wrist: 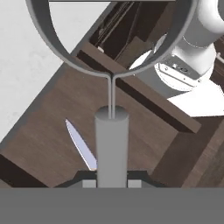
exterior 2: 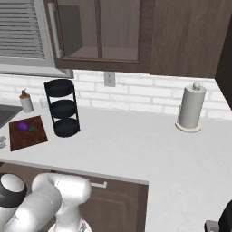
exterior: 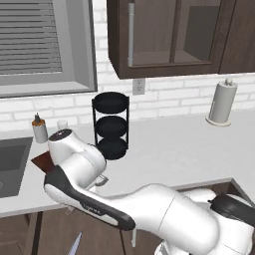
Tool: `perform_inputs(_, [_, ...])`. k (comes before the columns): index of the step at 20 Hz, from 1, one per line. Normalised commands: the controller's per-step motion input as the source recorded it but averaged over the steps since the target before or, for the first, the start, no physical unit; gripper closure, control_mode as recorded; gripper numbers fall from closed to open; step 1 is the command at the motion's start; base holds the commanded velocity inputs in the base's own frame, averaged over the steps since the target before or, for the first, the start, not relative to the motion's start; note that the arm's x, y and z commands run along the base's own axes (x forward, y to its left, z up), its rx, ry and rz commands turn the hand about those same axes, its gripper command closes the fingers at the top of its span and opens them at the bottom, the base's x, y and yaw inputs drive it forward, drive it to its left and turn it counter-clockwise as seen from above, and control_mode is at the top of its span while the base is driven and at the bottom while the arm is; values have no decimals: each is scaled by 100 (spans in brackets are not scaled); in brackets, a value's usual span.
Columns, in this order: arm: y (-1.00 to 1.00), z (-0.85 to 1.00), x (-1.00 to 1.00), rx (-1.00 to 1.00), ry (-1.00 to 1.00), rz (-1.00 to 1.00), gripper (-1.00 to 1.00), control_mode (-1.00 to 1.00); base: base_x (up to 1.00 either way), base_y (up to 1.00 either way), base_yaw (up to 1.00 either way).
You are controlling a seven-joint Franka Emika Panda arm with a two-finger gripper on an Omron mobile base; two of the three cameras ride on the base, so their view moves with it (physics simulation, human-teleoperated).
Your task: Place the appropriate cutting tool for cutting the eggplant skin on the cutting board.
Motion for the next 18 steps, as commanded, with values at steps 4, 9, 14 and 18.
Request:
perform_inputs(4, [14,0,100,0,3,-2,100,-100,0,0,0])
perform_inputs(9, [3,-16,100,0,5,0,100,-100,0,0,0])
perform_inputs(14, [22,-34,83,0,0,0,100,-100,0,0,0])
perform_inputs(18, [31,-35,81,0,4,0,100,-100,0,0,0])
